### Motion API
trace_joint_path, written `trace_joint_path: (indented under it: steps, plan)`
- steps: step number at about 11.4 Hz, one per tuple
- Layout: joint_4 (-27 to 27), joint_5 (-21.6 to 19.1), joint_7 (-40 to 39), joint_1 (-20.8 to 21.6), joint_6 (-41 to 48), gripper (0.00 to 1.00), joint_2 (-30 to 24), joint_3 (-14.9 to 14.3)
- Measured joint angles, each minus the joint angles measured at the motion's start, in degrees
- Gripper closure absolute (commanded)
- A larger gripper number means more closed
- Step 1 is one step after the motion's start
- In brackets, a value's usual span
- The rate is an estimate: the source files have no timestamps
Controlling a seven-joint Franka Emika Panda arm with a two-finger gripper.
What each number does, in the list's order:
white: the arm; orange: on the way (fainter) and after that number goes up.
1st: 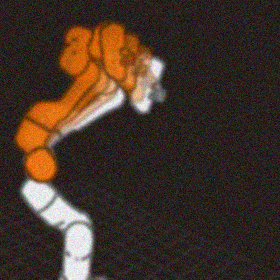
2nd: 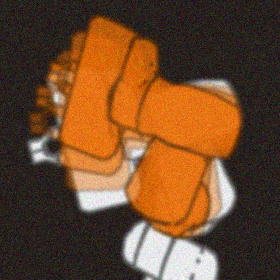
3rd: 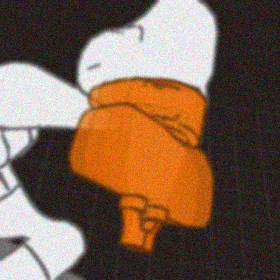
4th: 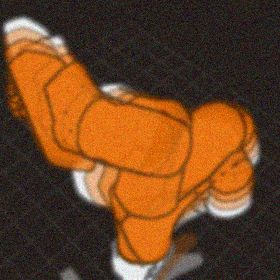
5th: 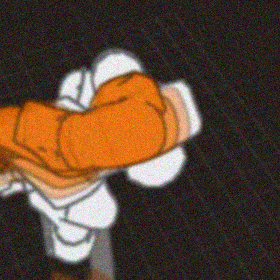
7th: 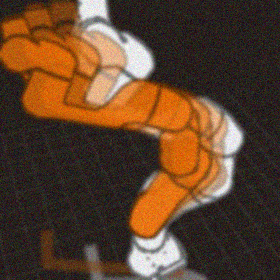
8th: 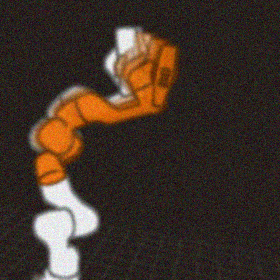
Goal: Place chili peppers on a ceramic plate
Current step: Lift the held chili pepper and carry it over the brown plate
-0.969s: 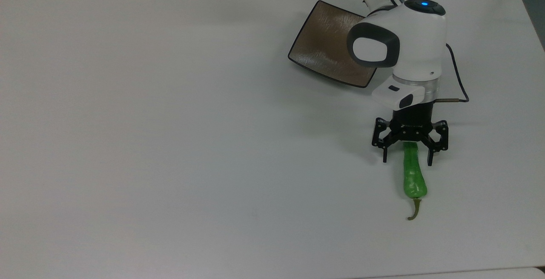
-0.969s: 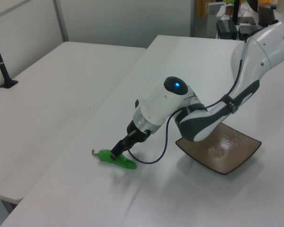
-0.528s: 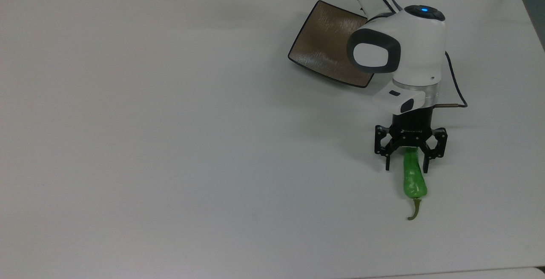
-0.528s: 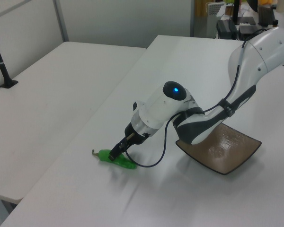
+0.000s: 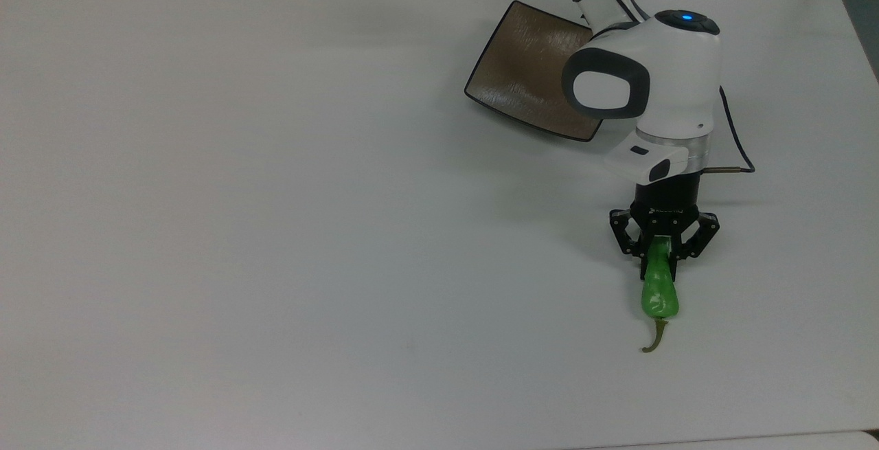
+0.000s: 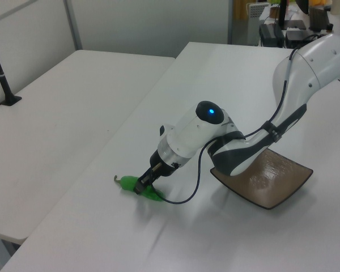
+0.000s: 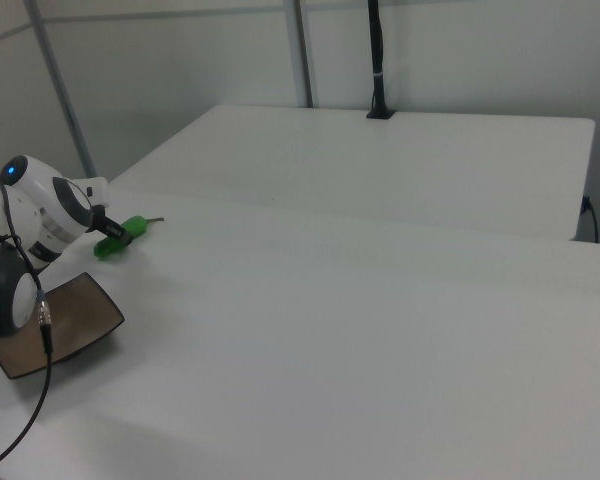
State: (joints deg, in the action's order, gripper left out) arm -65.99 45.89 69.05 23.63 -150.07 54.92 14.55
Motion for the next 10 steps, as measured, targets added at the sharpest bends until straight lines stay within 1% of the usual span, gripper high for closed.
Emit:
trace_joint_path:
  steps: [5, 6, 8, 9, 10]
  plan:
    - [0.14, 0.00, -0.36, -0.34, 0.00, 0.76, -1.24, 0.01]
    - [-0.27, 0.00, -0.82, -0.65, 0.00, 0.76, -1.97, 0.30]
    - [-2.07, -0.08, -3.15, -1.95, 1.25, 0.76, -3.62, 2.01]
    - [-3.61, -1.05, -4.89, -2.51, 1.53, 0.76, -4.80, 2.63]
    - [-5.35, -2.97, -7.03, -2.80, 1.71, 0.76, -6.16, 2.87]
